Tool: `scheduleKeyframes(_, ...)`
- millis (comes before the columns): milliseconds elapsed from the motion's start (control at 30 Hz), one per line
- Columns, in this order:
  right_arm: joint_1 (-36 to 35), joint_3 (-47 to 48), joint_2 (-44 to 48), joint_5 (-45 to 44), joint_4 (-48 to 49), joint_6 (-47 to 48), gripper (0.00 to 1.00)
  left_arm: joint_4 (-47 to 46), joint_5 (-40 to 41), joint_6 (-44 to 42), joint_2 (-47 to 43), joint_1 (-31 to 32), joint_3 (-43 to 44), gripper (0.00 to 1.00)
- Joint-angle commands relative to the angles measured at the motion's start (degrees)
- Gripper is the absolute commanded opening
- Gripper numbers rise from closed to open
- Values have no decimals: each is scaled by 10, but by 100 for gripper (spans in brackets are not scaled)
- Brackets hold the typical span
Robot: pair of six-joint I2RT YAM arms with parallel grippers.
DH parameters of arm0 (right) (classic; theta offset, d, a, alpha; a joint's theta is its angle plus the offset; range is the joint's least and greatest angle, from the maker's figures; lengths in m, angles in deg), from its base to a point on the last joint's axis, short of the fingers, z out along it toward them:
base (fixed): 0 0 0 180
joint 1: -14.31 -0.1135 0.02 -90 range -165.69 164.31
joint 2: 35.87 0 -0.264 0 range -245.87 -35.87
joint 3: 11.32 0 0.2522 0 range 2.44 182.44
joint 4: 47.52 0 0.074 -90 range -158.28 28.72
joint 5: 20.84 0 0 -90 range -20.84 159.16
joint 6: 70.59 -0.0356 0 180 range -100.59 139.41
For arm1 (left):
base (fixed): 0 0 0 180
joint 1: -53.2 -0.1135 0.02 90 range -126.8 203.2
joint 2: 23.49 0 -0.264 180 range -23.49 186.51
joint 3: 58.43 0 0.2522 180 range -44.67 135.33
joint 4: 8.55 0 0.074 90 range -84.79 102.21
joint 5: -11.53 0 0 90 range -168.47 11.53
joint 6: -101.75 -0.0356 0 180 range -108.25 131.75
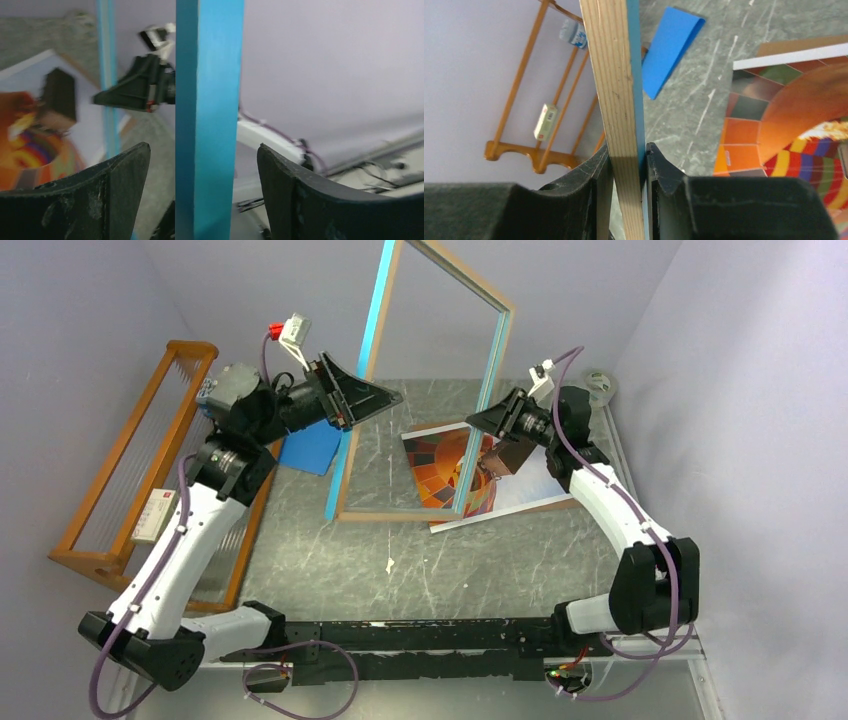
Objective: Put the photo into the frame
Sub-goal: Turn over the photo frame at the center of the board.
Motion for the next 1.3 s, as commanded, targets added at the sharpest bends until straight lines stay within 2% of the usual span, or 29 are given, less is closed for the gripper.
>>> scheduleKeyframes(0, 1, 14, 39, -17, -82, 69, 8, 223, 36, -170, 26, -14, 82, 81)
scheduleKeyframes(67, 1, 19, 43, -28, -111, 82, 7, 296, 77, -215, 41, -15, 135, 78)
scheduleKeyframes(133, 0, 16, 50, -42, -130, 77, 7, 331, 94, -248, 54, -15, 168, 74)
scheduleKeyframes(300, -1, 5, 56, -36, -149, 60, 7, 387, 113, -313, 73, -15, 191, 59)
scheduleKeyframes(367, -1, -3, 58, -39, -154, 63, 7, 426, 120, -345, 84, -16, 198, 51)
scheduleKeyframes(500, -1, -6, 52, -37, -172, 83, 7, 449, 94, -368, 97, -24, 189, 26)
scheduleKeyframes(533, -1, -7, 50, -37, -174, 91, 7, 449, 96, -365, 96, -29, 184, 22)
scheduleKeyframes(667, 1, -16, 34, -45, -171, 130, 8, 441, 73, -354, 92, -49, 170, 27)
scheduleKeyframes(800, 1, -6, 9, -52, -179, 143, 8, 412, 6, -341, 91, -63, 137, 42)
scheduleKeyframes(867, 1, -4, 1, -58, -183, 143, 8, 409, 10, -340, 87, -70, 116, 43)
scheduleKeyframes(1033, 0, -3, -24, -73, -205, 135, 8, 379, 60, -338, 63, -94, 18, 35)
scheduleKeyframes(1100, -2, -5, -34, -73, -210, 128, 7, 350, 70, -335, 56, -100, -30, 41)
scheduleKeyframes(1267, -36, 1, -56, -92, -229, 128, 8, 216, 27, -310, 29, -116, -170, 53)
